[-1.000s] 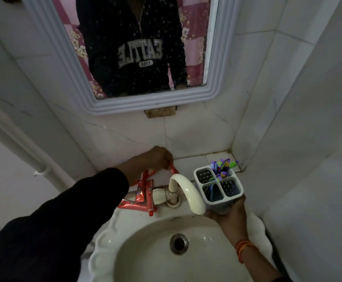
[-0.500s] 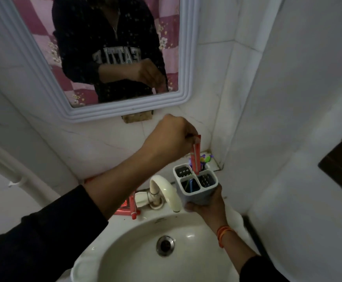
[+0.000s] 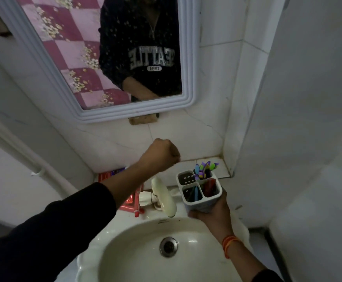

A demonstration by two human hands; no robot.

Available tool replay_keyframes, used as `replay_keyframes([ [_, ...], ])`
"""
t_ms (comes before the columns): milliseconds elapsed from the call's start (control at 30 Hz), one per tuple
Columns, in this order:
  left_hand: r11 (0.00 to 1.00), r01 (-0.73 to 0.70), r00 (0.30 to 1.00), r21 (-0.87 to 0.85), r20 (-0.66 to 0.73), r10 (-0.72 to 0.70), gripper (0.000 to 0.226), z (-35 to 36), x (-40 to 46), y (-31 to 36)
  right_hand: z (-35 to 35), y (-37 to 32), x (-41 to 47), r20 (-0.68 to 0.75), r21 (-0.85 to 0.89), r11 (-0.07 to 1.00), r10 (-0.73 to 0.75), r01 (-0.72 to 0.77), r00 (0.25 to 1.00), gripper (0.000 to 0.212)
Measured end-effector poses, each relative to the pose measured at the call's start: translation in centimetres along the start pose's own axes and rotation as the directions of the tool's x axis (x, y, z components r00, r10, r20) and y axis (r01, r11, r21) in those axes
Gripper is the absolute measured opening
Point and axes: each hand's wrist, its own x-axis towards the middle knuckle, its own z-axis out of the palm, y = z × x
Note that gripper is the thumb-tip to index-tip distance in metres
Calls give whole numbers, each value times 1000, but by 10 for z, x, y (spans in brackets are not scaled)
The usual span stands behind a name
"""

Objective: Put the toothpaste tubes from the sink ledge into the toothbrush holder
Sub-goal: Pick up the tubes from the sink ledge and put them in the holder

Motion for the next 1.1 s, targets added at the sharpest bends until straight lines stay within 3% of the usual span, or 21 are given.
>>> replay_keyframes([
  [133,956,166,971,241,127,-201,31,25,17,-68,2,0,-1,-30,10,998,-62,62,998,120],
  [233,919,254,920,300,217,-325,41,50,24,-104,4,10,2,-26,67,996,-63,65,998,120],
  [300,913,278,919,300,195,-344,46,67,26,-118,5,14,0,5,149,989,-9,8,1000,122],
  [400,918,269,946,292,101,-309,39,86,29,-130,8,17,3,-28,145,989,18,-14,999,123],
  [500,918,209,966,337,77,-248,33,93,27,-138,10,6,1,-14,256,966,33,-28,999,127],
  [633,957,56,995,285,61,-76,38,86,16,-130,20,-15,0,33,561,800,234,-211,972,150],
  [667,981,31,999,194,24,-36,40,81,14,-123,20,-19,0,35,587,769,289,-254,957,146],
  [700,997,-14,1000,79,-27,16,41,73,13,-113,20,-26,0,42,596,749,332,-290,942,126],
  [767,982,-177,978,-70,-124,168,44,57,10,-92,17,-29,-6,44,655,701,338,-282,940,38],
  [800,963,-260,958,-76,-149,247,47,46,9,-79,17,-22,-2,48,680,680,330,-273,943,28],
  [833,945,-324,939,-47,-135,316,50,34,8,-64,19,-24,-3,23,632,722,344,-281,939,40],
  [900,904,-412,910,111,-4,415,58,3,7,-30,15,-27,-9,-7,469,849,278,-242,961,17],
  [933,863,-453,891,221,97,443,60,-11,7,-11,14,-25,-9,-60,318,920,260,-228,964,34],
  [967,811,-492,870,317,206,447,59,-24,7,7,8,-23,-11,-55,73,985,159,-154,986,71],
  [1000,764,-519,852,382,307,425,58,-33,5,26,7,-17,-12,-20,0,988,152,-152,988,98],
  [1100,681,-563,800,467,513,310,55,-43,-1,76,3,-7,-14,-9,-149,987,64,-64,998,113],
])
